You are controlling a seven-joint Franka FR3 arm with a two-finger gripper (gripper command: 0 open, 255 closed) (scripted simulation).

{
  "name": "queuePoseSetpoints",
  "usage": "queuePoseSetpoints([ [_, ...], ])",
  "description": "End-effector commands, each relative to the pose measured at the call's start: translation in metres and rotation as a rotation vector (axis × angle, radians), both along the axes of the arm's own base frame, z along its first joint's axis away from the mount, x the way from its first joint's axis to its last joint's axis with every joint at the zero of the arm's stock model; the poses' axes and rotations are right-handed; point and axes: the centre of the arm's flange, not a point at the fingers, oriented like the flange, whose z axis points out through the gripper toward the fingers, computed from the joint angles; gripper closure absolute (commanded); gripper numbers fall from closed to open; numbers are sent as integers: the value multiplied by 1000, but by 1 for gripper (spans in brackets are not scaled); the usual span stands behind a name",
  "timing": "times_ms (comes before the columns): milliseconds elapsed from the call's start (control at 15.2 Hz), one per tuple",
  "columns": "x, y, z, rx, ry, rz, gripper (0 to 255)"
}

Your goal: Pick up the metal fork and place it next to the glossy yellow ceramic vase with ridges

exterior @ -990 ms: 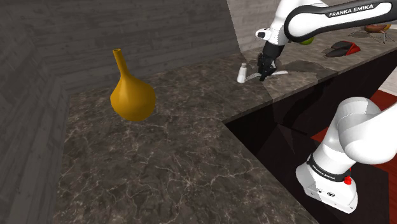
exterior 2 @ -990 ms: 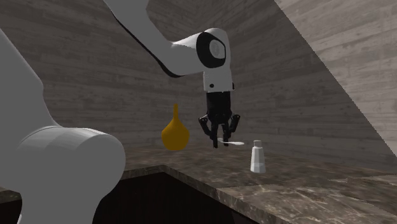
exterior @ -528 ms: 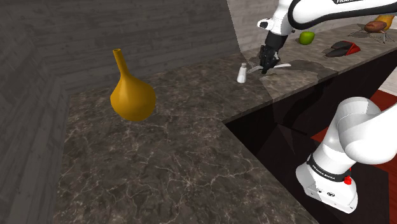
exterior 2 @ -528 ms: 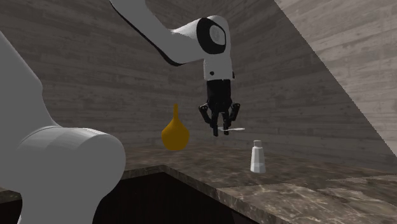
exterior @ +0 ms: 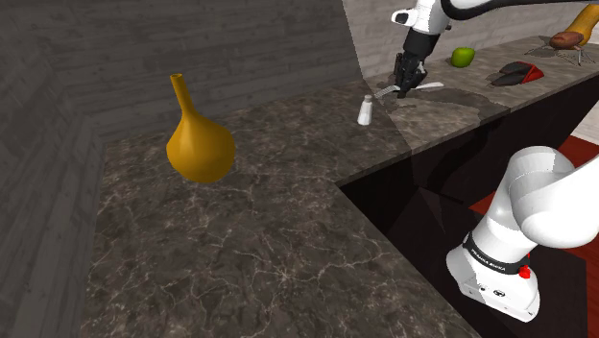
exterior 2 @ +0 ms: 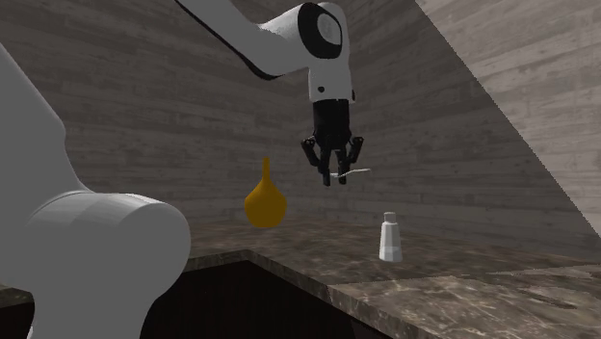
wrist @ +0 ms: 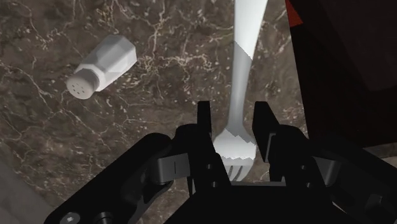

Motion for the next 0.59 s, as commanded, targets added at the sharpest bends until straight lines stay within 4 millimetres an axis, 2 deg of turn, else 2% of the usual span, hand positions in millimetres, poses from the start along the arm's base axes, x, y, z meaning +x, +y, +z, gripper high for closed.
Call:
queuePoseSetpoints([
  [0, 0, 1, 10, 0, 0, 0, 255],
  [528, 0, 1, 52, 0, 0, 0, 255],
])
